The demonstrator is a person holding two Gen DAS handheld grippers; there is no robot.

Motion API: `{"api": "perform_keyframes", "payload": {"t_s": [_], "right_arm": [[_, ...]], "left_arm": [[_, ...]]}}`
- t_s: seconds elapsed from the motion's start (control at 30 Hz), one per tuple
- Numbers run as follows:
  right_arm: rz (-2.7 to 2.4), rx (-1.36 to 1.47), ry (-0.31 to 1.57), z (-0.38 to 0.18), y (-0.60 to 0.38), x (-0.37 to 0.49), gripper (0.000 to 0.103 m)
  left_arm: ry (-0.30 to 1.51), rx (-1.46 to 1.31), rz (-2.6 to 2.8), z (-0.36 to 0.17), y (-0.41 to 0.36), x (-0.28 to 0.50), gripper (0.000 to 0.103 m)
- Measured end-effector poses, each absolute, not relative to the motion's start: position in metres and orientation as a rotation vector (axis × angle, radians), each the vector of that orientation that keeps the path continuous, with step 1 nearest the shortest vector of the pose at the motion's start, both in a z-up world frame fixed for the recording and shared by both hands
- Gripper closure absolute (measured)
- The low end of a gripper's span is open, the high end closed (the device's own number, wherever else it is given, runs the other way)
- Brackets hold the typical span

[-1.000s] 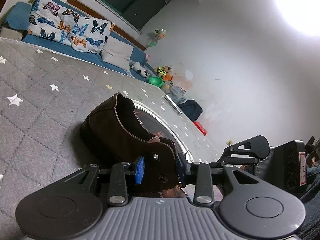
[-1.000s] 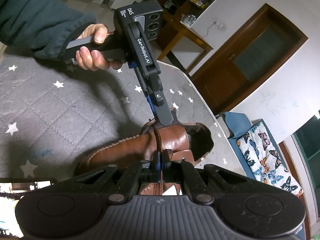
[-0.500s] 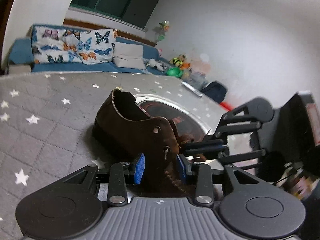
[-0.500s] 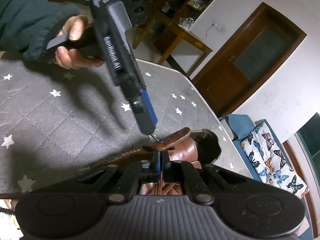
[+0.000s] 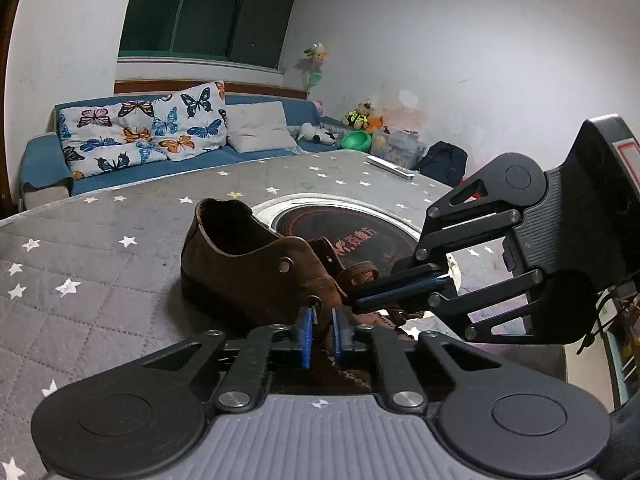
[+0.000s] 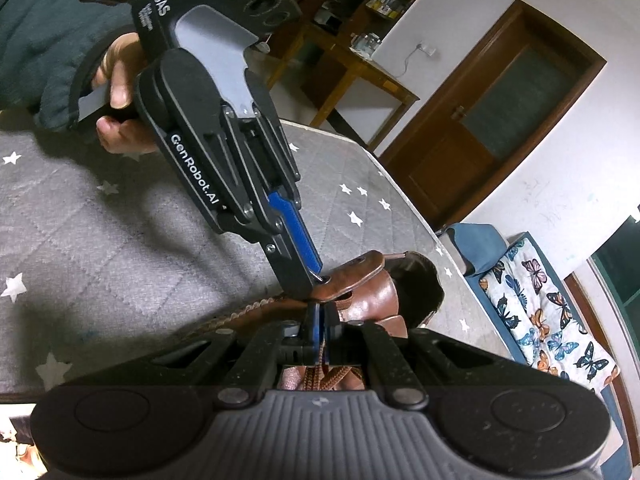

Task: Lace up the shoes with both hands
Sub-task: 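Grasp the lace tip emerging from the eyelet with the left gripper, then open the right gripper off the lace while the left gripper draws the lace tip out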

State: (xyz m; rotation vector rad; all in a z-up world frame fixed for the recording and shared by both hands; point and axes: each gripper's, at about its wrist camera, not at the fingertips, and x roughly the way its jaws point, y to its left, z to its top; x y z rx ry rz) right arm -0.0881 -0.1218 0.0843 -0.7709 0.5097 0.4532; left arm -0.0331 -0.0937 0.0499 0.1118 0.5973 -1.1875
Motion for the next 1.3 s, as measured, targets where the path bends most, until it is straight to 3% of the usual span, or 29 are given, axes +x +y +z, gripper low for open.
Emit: {"api": "perform_keyframes", "payload": {"t_s": [0.47,0.6,0.73,0.87,0.97,1.03,1.13,1.3], "right_arm": [[0.419,-0.741,0.498,0.088,-0.125,-0.091,0.098],[0.396,-0.714,0.491,0.092,-0.129,-0.096,0.082],[0.374,-0.677,0.489,0.095,-0.134,-0.105,0.080],[0.338,-0.617,0.485,0.100,-0.142,-0.111,0.066],[0.317,-0.535,0.496,0.105,-0.150,-0.113,0.059],[0.308,-0.489,0.504,0.106,-0.154,-0.114,0.058],[0.293,-0.429,0.507,0.108,-0.159,-0.117,0.056],[0.281,-0.395,0.524,0.104,-0.160,-0.123,0.052]], "left_arm": [[0.591,0.058,-1.035,0.052,-0.086,-0.049,0.099],[0.556,0.101,-0.871,0.056,-0.088,-0.073,0.099],[0.546,0.141,-0.692,0.059,-0.083,-0.092,0.099],[0.552,0.182,-0.598,0.058,-0.080,-0.098,0.099],[0.580,0.200,-0.605,0.056,-0.081,-0.096,0.093],[0.580,0.222,-0.611,0.057,-0.084,-0.098,0.065],[0.532,0.269,-0.623,0.062,-0.089,-0.106,0.043],[0.517,0.303,-0.689,0.063,-0.103,-0.106,0.035]]}}
